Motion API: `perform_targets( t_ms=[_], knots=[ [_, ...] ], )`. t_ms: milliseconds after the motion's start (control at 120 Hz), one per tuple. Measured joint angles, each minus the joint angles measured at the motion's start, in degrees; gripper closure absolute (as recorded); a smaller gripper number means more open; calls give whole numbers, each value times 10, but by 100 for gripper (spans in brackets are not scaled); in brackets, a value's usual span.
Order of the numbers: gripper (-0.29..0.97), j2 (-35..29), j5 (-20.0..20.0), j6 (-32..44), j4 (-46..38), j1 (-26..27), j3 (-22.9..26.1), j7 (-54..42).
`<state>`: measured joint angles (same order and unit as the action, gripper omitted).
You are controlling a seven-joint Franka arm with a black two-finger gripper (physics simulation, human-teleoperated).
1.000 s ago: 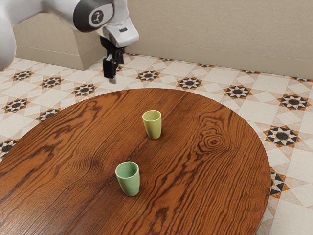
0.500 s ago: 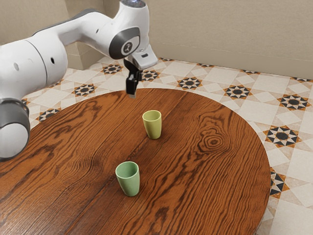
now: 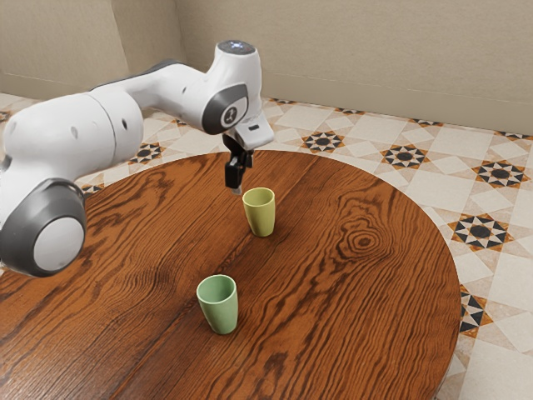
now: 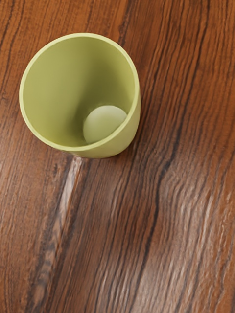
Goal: Place the left cup onto the right cup
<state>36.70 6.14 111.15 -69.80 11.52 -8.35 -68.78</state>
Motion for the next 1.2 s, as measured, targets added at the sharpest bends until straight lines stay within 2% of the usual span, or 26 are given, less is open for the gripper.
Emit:
perform_targets(
  t_ms=[475, 1200],
  knots=[
    [0, 44, -19, 28, 10, -8, 0, -36],
    [2, 78, -34, 63, 10, -9, 1, -67]
  ],
)
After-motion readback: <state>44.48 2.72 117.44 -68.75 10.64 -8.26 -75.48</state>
